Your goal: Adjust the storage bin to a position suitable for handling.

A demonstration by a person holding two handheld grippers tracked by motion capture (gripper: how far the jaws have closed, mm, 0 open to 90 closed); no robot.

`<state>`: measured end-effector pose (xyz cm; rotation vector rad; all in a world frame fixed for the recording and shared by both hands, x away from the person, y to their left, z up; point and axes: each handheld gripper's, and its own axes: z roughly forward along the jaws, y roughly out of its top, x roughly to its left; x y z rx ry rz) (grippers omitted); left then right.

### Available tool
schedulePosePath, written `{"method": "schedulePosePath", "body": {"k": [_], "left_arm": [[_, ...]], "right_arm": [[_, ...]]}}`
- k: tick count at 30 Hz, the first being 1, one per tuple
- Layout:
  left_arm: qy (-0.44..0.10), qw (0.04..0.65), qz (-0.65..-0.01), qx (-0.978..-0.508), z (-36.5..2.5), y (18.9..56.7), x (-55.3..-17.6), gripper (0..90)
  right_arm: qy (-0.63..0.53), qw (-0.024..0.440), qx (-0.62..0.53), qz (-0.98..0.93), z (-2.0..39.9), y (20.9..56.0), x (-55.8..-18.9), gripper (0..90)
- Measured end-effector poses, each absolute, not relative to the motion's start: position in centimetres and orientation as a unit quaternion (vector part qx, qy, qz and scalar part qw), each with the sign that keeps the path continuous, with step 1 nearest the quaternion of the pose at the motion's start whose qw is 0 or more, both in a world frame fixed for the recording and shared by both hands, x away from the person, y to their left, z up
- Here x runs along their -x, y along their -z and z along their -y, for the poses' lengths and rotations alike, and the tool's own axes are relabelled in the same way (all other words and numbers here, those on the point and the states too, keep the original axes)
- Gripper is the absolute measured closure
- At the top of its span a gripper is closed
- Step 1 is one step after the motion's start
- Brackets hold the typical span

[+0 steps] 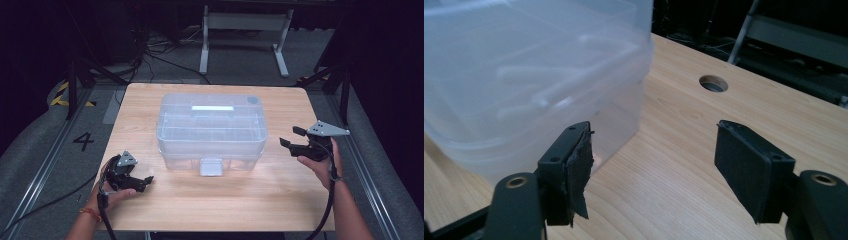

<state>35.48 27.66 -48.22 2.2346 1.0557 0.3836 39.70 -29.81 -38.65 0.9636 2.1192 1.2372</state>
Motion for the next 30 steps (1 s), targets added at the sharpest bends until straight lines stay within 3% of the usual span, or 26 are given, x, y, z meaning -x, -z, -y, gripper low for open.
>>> {"method": "schedulePosePath", "body": {"k": [12, 30], "left_arm": [[-0.148, 0.316, -0.401, -0.847, -27.6, 48.2, -35.5, 0.6], [-0.149, 0.315, -0.403, -0.846, -27.6, 48.2, -35.4, 0.8]], "right_arm": [[-0.469, 0.276, -0.333, -0.771, 28.6, 35.9, -39.9, 31.3], [-0.485, 0.275, -0.301, -0.774, 25.9, 31.6, -41.9, 31.3]]}}
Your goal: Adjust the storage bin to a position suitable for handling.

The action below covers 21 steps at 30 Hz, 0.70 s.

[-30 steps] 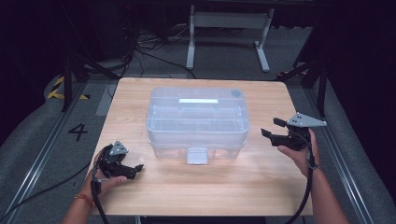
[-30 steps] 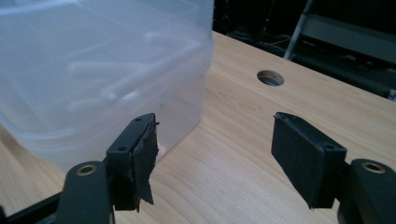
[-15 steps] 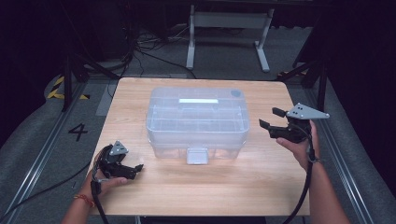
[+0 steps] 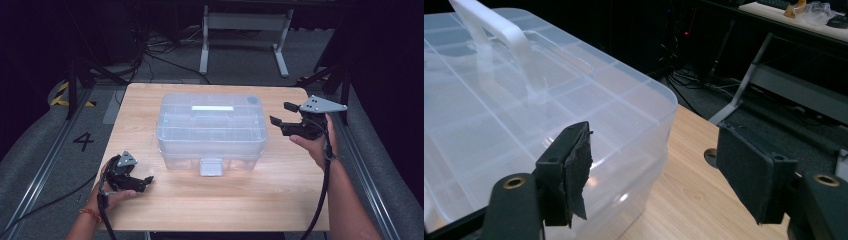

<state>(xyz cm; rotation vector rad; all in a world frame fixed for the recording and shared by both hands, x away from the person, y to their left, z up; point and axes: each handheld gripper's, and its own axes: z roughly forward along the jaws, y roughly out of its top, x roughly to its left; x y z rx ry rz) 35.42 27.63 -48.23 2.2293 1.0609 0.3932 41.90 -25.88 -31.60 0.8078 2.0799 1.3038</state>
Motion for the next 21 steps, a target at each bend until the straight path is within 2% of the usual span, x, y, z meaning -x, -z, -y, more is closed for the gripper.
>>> {"method": "schedulePosePath", "body": {"k": [21], "left_arm": [[-0.152, 0.315, -0.403, -0.846, -27.6, 48.2, -35.4, 1.0]], "right_arm": [[-0.474, 0.249, -0.261, -0.803, 21.0, 30.4, -43.6, 31.2]]}}
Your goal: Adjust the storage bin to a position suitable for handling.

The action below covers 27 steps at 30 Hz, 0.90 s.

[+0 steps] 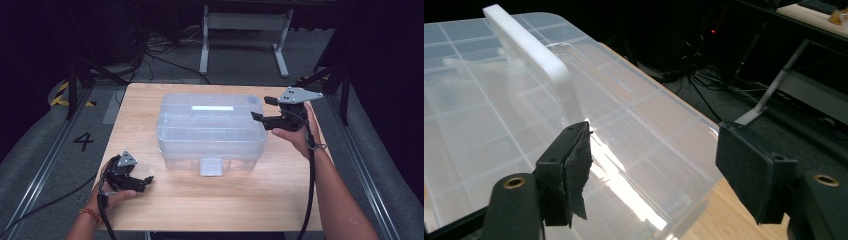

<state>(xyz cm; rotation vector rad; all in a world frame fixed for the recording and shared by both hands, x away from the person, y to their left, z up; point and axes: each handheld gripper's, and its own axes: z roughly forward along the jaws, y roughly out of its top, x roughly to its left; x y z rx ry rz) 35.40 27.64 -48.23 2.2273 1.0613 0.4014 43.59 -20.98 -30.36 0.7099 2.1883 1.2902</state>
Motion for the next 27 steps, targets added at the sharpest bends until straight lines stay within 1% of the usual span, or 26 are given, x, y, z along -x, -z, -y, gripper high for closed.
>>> {"method": "schedulePosePath", "body": {"k": [5, 12, 13, 19, 23, 27], "left_arm": [[-0.153, 0.315, -0.403, -0.846, -27.6, 48.2, -35.4, 1.0], [-0.153, 0.315, -0.403, -0.845, -27.6, 48.2, -35.4, 1.0], [-0.152, 0.315, -0.402, -0.846, -27.6, 48.2, -35.4, 1.0], [-0.150, 0.315, -0.404, -0.845, -27.6, 48.2, -35.3, 1.2], [-0.150, 0.315, -0.405, -0.845, -27.6, 48.2, -35.3, 1.1], [-0.150, 0.315, -0.405, -0.845, -27.6, 48.2, -35.3, 1.1]], "right_arm": [[-0.475, 0.233, -0.246, -0.812, 19.8, 30.2, -43.8, 31.6], [-0.471, 0.225, -0.231, -0.821, 18.3, 30.2, -44.0, 31.9], [-0.470, 0.216, -0.228, -0.825, 17.9, 30.4, -44.0, 31.9], [-0.468, 0.205, -0.214, -0.832, 17.0, 30.7, -44.0, 31.5], [-0.461, 0.207, -0.210, -0.837, 16.4, 30.8, -44.1, 33.2], [-0.455, 0.209, -0.204, -0.842, 15.8, 30.8, -44.2, 37.8]]}}
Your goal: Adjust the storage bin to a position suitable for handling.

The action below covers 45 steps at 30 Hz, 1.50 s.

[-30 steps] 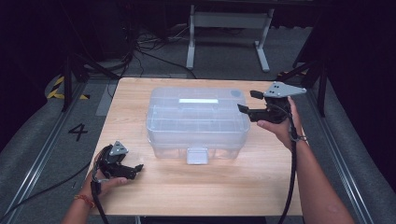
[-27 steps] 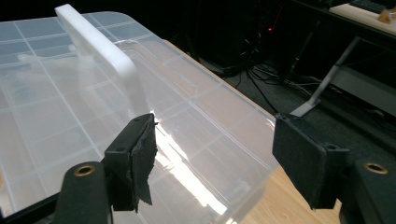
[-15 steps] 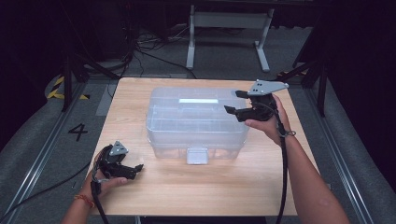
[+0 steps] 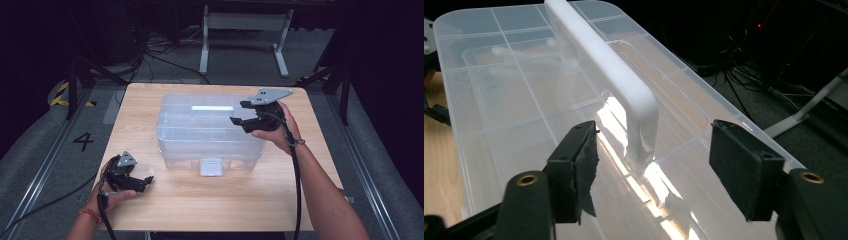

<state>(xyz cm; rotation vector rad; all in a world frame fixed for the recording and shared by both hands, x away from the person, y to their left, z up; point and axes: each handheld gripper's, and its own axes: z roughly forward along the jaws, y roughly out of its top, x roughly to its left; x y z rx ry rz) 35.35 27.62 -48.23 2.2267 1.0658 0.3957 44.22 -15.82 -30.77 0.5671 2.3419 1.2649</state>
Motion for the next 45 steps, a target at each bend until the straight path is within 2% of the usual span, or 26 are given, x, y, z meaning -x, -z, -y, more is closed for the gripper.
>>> {"method": "schedulePosePath", "body": {"k": [12, 21, 26, 29, 31, 33, 45], "left_arm": [[-0.150, 0.315, -0.405, -0.845, -27.6, 48.2, -35.3, 1.3], [-0.153, 0.316, -0.402, -0.846, -27.6, 48.2, -35.2, 2.9], [-0.153, 0.316, -0.402, -0.846, -27.6, 48.0, -35.1, 5.4], [-0.150, 0.322, -0.405, -0.842, -27.5, 47.9, -34.9, 15.7], [-0.151, 0.320, -0.402, -0.845, -27.5, 47.7, -34.9, 18.0], [-0.162, 0.319, -0.398, -0.845, -27.6, 47.5, -35.0, 27.7], [-0.202, 0.386, -0.380, -0.816, -26.8, 43.7, -35.0, 36.7]], "right_arm": [[-0.433, 0.219, -0.176, -0.857, 14.2, 30.5, -44.4, 53.6], [-0.424, 0.218, -0.167, -0.863, 13.8, 30.5, -44.9, 72.8], [-0.411, 0.224, -0.164, -0.868, 13.2, 30.2, -45.0, 73.0], [-0.398, 0.240, -0.163, -0.871, 12.9, 30.1, -44.8, 73.2], [-0.396, 0.242, -0.165, -0.870, 12.8, 30.1, -44.7, 73.2], [-0.394, 0.243, -0.166, -0.871, 12.8, 30.1, -44.7, 73.3], [-0.391, 0.238, -0.171, -0.873, 12.7, 29.7, -45.2, 73.4]]}}
